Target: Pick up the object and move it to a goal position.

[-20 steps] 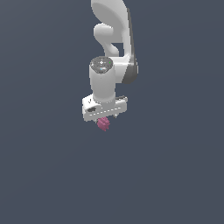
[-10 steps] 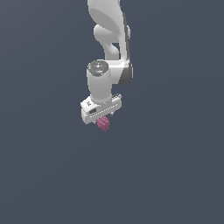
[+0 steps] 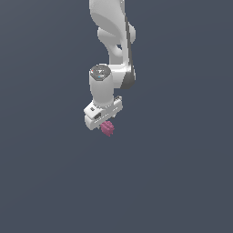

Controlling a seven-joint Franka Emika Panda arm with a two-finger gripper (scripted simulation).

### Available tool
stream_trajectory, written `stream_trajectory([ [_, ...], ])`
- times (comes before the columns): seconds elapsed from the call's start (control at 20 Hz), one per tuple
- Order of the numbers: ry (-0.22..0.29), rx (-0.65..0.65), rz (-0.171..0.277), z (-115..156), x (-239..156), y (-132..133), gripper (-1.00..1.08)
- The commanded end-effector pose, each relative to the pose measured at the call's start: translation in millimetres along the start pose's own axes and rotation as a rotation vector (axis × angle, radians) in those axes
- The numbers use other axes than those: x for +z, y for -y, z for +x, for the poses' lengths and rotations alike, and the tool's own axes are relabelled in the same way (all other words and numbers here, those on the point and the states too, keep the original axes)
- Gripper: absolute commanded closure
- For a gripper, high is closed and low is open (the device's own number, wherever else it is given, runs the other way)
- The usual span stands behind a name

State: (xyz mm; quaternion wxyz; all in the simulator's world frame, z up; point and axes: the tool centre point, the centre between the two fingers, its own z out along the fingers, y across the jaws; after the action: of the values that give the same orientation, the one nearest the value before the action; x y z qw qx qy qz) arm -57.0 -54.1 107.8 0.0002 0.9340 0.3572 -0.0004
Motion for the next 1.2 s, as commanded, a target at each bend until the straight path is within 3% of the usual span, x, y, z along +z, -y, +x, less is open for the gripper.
stream_trajectory([
  [0.0,-0.001,-0.03,0.0,-3,2,1,-0.92],
  [0.55,-0.001,-0.056,0.0,-5,8,1,-0.92],
  [1.15,-0.001,-0.061,0.0,-6,52,2,-0.92],
])
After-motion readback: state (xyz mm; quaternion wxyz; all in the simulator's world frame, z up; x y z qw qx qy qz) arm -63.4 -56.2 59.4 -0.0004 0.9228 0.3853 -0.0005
